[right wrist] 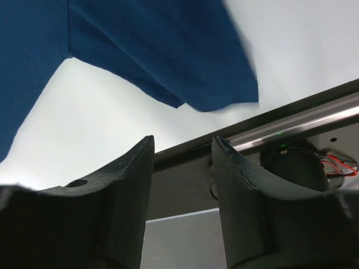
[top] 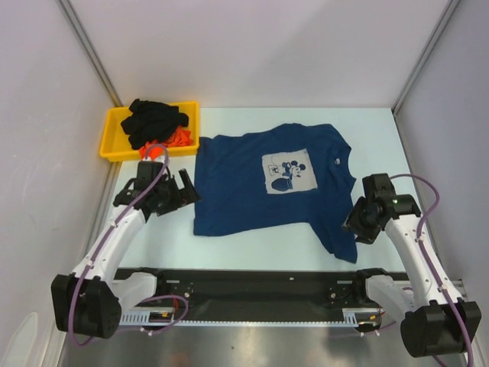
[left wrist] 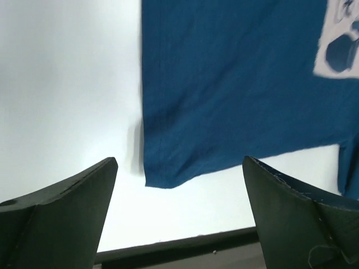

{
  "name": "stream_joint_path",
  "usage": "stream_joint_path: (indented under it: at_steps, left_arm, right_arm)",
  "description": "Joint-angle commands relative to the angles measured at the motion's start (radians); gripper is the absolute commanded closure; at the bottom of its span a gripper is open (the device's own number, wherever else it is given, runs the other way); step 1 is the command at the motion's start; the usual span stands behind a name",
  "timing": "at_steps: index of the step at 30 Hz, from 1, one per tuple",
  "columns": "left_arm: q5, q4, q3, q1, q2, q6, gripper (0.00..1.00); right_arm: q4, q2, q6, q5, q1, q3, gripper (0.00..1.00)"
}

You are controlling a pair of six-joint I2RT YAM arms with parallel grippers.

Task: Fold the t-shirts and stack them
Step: Flatten the tshirt out

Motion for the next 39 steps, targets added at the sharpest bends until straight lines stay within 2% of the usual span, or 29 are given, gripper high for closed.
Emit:
stream_joint_path:
  at_steps: [1,5,10,15,20,24,28,33,37,39]
  left_arm:
    - [-0.06,-0.063,0.081,0.005,0.001,0.016,0.0]
    - [0.056,0.006,0.049,0.005,0.058,-0.014,0.02]
    - [0.165,0.148,-0.017,0.006,0.072,-0.057,0.1]
    - [0.114,0.159,-0.009,0.011,0.082,-0.079,0.11]
    - [0.138,0.196,0.021,0.031,0.199,-0.076,0.14]
    - [0.149,0.202,0.049,0.046,0.286,-0.045,0.22]
    - [0.159,0.184,0.079,0.055,0.339,-0.037,0.29]
    - [0.167,0.15,0.098,0.057,0.408,-0.04,0.37]
    - [0.129,0.135,0.055,0.057,0.377,-0.06,0.36]
    - [0.127,0.119,0.021,0.057,0.356,-0.076,0.31]
  right_arm:
    - [0.005,0.018,-0.079,0.013,0.004,0.042,0.48]
    - [0.092,0.032,-0.109,-0.016,0.007,0.051,0.41]
    - [0.226,0.093,-0.116,-0.014,-0.007,0.046,0.42]
    - [0.334,0.207,-0.091,-0.141,-0.062,0.065,0.45]
    - [0.361,0.317,-0.094,-0.108,-0.111,0.114,0.45]
    - [0.376,0.406,-0.135,-0.073,-0.135,0.149,0.45]
    - [0.378,0.5,-0.152,-0.123,-0.151,0.172,0.46]
    - [0.384,0.524,-0.149,-0.154,-0.151,0.178,0.47]
    - [0.405,0.52,-0.143,-0.172,-0.154,0.158,0.47]
    - [0.413,0.52,-0.143,-0.186,-0.154,0.146,0.47]
